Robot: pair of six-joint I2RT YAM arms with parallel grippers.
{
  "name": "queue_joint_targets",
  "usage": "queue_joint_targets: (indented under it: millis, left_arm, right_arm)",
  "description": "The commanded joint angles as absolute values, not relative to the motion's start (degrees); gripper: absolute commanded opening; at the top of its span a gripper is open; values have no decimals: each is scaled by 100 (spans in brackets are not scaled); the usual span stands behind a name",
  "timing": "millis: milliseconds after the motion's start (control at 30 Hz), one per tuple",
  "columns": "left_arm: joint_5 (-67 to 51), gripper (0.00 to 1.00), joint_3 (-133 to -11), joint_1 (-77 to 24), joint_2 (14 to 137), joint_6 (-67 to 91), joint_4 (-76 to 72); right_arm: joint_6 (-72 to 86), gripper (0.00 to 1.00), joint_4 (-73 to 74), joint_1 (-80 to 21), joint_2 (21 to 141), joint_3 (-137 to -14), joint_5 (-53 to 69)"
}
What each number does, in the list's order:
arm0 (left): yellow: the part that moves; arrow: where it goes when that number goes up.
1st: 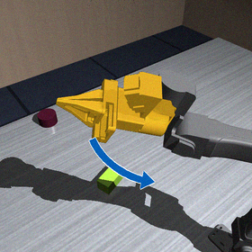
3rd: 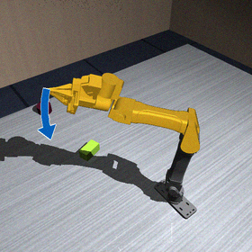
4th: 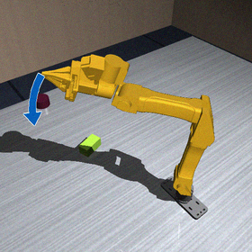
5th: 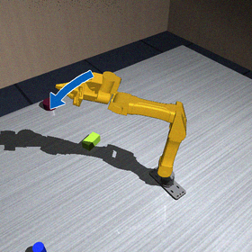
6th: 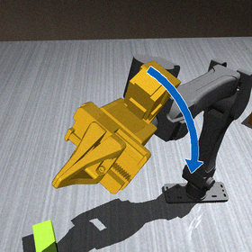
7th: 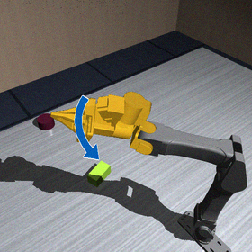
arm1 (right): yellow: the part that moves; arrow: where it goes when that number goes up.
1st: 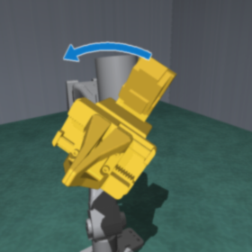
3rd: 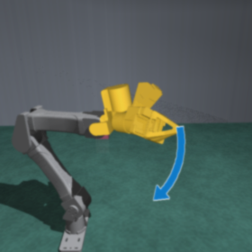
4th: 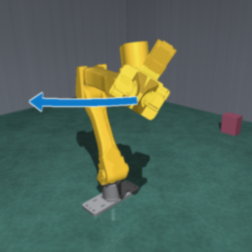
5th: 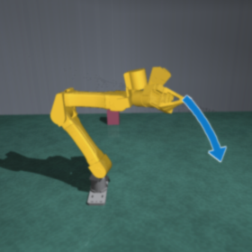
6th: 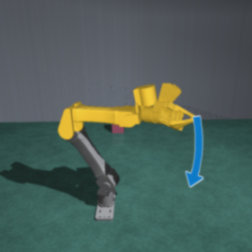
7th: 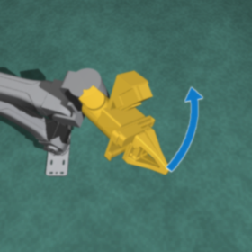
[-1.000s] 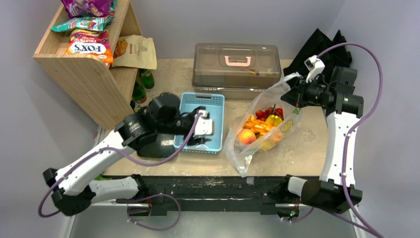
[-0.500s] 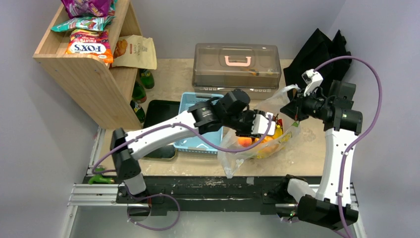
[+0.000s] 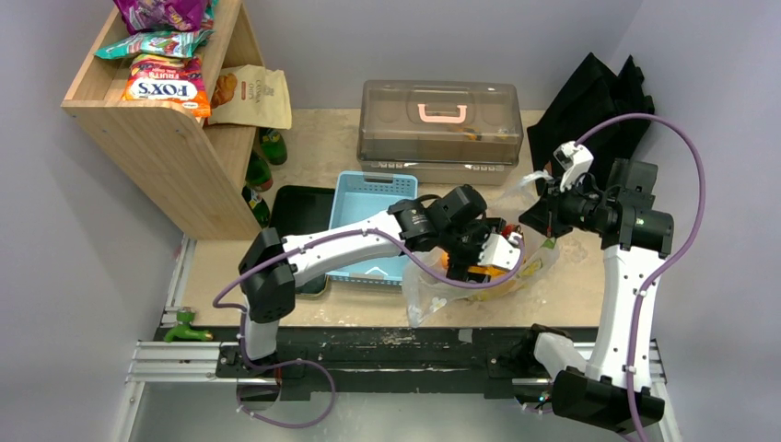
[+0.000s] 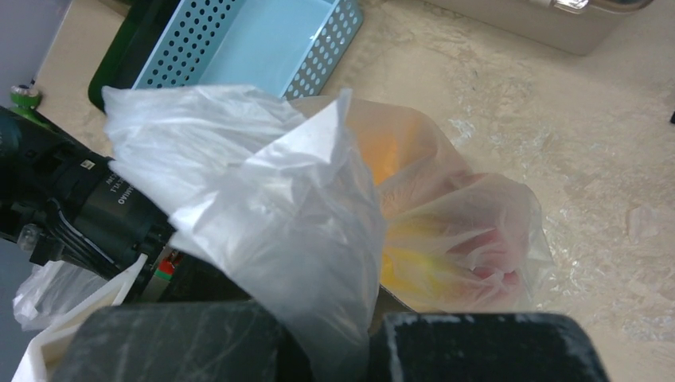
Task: Untie the knot of the grocery bags and take out the mixed food
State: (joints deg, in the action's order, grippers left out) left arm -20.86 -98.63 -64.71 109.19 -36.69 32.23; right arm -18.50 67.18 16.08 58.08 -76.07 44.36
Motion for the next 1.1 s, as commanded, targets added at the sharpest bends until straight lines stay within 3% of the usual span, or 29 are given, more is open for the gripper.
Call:
queue_joint_targets:
  millis: [0,167,233,433,533,800,833,933,1067]
  left_arm:
    - [-2746,82,-9783,-6503,11109,-3967,2864]
    - [-2908,80,-10285,-6513,11675,-4112,3166]
    - [-2804,73,-10370,-6513,11809,-4166,3204]
    - [-2912,17,-10098,-6513,11101,-3781,2588]
    - [-3110,0,-10015,-6513,10536,-3490,2305]
    - [-3144,0,-10164,-6486,9946,-3158,2623]
    - [-3123,8,-10200,-6486,9995,-3248,2805]
    - [-3091,49,-10447,-6486,10311,-3795,3528]
    - [-3047,74,-10390,-6495,10613,-4792,3897]
  right_arm:
    - [-2021,0,6892,1609,5723,-7596,4585]
    - [-2079,0,6947,1611,5747,-7642,4553]
    - [-2102,0,6948,1611,5749,-7650,4558]
    - [-2284,0,6937,1611,5740,-7557,4484]
    - [-2307,0,6850,1611,5741,-7457,4493]
    - [-2311,0,6594,1611,5702,-7301,4507]
    - [-2319,0,6615,1610,5696,-7295,4555]
    - [-2585,0,6867,1608,5659,-7342,4588]
    - [-2888,0,7027,1608,5511,-7169,4526]
